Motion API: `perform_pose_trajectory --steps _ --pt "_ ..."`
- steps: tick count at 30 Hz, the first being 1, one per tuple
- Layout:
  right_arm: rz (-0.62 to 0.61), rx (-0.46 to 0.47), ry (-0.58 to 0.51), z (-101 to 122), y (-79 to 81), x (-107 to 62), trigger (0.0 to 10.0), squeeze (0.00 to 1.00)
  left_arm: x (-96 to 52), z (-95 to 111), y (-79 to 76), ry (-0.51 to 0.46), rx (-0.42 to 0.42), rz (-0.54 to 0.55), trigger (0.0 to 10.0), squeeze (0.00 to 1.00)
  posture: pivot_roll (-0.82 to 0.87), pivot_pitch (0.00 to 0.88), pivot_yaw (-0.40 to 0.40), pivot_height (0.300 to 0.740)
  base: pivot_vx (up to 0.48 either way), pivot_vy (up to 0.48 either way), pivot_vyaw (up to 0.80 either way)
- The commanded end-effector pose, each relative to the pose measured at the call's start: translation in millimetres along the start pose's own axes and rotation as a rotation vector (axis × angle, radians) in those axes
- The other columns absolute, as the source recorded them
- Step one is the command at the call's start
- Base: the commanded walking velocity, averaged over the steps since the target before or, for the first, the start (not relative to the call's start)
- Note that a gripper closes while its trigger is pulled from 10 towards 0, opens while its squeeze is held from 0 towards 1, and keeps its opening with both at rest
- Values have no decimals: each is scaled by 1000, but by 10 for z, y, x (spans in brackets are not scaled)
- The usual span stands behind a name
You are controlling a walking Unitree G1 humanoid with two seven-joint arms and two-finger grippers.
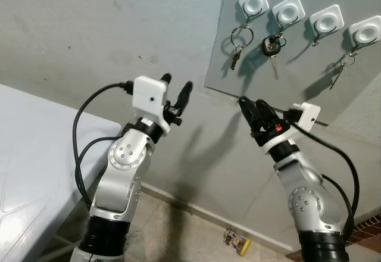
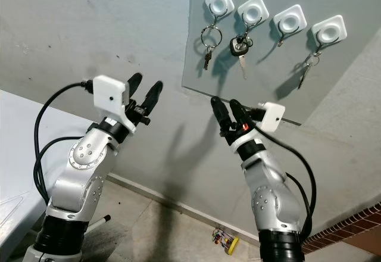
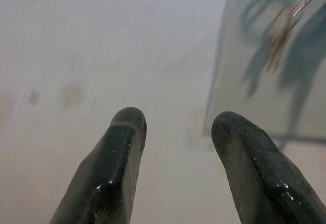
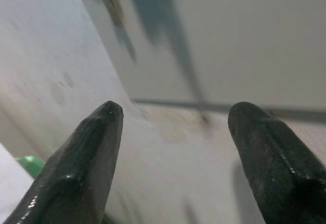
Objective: Hang keys on a hook
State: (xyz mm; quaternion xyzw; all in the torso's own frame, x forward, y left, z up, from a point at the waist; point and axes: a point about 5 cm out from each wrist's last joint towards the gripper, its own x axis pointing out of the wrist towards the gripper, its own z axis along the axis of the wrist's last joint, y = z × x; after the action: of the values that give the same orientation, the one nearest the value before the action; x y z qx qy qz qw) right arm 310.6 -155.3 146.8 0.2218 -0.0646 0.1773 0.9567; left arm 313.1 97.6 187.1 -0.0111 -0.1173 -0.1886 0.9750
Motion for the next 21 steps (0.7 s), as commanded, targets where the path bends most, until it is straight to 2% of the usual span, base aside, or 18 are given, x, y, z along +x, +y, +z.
perform_pose_trajectory --steps 1,5,7,10,12,16,17,18,21 --pt "-38 -4 14 -83 -38 -13 10000 1000 -29 -141 26 45 -34 28 10000 0 -4 58 -64 740 0 0 0" --pt "-35 -30 16 -131 -14 -13 10000 1000 -54 -221 73 51 -18 66 10000 0 -5 58 -63 740 0 0 0" --pt "-48 -60 22 -175 -22 -30 10000 1000 -75 -273 116 61 -56 92 10000 0 -6 53 -59 740 0 0 0" --pt "-63 -129 31 -216 -43 -46 10000 1000 -89 -317 176 69 -67 116 10000 0 -4 51 -60 740 0 0 0" --pt "-98 -176 34 -233 -76 -55 10000 1000 -113 -349 204 79 -114 110 10000 0 -6 51 -55 740 0 0 0" --pt "-108 -213 34 -241 -79 -70 10000 1000 -153 -344 228 68 -138 95 10000 0 -6 51 -50 740 0 0 0" --pt "-126 -228 20 -229 -81 -88 10000 353 -175 -340 240 66 -135 99 10000 0 -6 51 -48 740 0 0 0" --pt "-134 -226 17 -230 -81 -95 10000 0 -185 -340 246 66 -133 101 10000 0 -6 53 -45 740 0 0 0" --pt "-159 -263 28 -281 -86 -169 10000 0 -251 -369 251 53 -128 93 10000 0 -7 56 -39 740 0 0 0"
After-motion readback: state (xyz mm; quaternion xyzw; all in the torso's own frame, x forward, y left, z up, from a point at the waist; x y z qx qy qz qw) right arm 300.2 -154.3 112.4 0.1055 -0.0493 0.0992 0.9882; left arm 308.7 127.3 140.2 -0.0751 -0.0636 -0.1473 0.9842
